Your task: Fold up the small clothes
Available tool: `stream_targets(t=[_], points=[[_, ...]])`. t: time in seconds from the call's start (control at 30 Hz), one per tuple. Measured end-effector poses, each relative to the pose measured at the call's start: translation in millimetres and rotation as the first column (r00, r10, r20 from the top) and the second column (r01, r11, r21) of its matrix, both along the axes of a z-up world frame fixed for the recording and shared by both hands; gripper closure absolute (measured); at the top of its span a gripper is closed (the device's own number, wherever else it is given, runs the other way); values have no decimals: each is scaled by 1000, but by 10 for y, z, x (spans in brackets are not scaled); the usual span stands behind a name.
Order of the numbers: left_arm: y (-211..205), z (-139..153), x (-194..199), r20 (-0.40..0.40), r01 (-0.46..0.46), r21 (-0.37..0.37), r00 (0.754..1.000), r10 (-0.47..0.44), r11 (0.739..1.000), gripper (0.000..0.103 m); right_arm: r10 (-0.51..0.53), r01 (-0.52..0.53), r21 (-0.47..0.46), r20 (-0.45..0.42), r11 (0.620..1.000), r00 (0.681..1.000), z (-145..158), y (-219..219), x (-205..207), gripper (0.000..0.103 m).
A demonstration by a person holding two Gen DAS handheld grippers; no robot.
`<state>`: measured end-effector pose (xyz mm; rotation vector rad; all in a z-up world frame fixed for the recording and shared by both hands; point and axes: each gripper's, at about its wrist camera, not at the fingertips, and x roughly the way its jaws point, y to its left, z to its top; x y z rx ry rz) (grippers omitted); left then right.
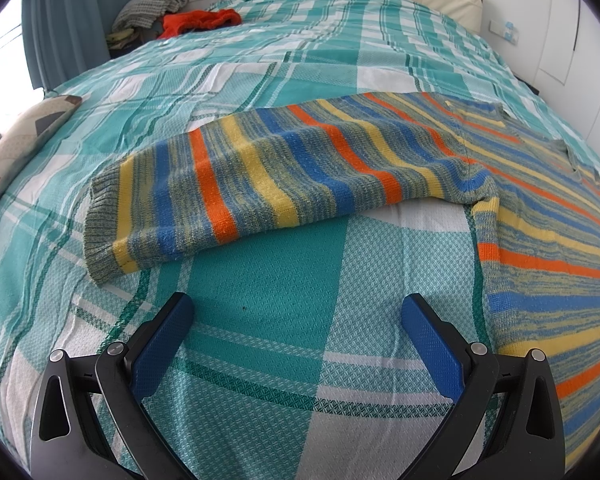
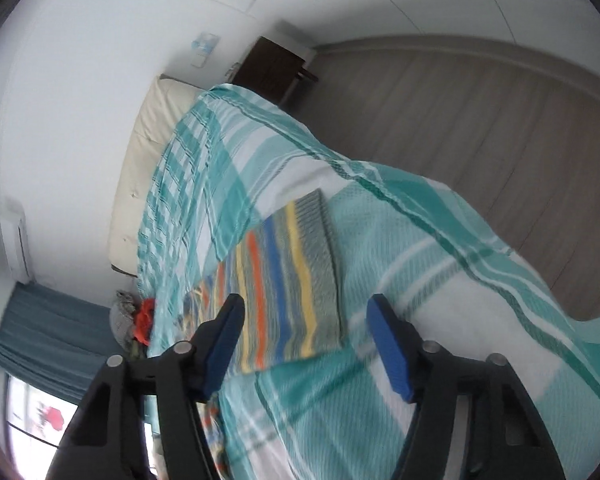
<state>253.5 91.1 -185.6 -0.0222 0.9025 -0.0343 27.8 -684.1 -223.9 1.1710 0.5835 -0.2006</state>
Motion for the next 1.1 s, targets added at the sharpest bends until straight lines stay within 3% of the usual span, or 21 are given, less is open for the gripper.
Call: stream_targets(t=[0.13,0.27,0.33,0.4,0.5,0.63,0.8,0.87,0.97,1.03,1.1], points=[[-4,2,6,-5,0,-5,1000,0,1000,0,48,-47,34,-20,998,999,-79,-147,236,51],[11,-12,5,-9,0,-10,1000,0,1000,0,144,-148,-23,-113,989,983,-83,-139,529,55],[19,-12,12,-14,1,-17,1000,-1,1000,0,167,-188,-88,-204,978,965,-68,-94,641,84],[27,15,23,-30,11,-16,999,-11,1000,0,166,-203,-132,-250,970,954,-20,-79,679,98],[41,141,-17,-62,8,-1,998,-8,1000,2,153,-209,-237,-237,949,960,313,16,681,100],[85,424,-352,10,21,-75,1000,-21,997,1,272,-313,-420,-156,852,950,1185,521,879,100],[113,541,-763,156,53,-50,987,-44,997,1,479,-454,-469,-73,757,875,1948,1573,1487,100],[168,486,-750,134,39,-55,991,-31,998,1,565,-519,-455,-42,723,824,2097,2155,1816,100],[287,454,-706,112,8,-88,994,2,996,1,655,-598,-403,4,693,756,2089,2821,2308,92],[342,456,-705,110,-5,-101,994,16,995,1,700,-658,-331,12,676,714,1948,3096,2508,40],[401,444,-697,99,-30,-119,994,42,992,1,708,-669,-308,22,676,706,1883,3240,2504,36]])
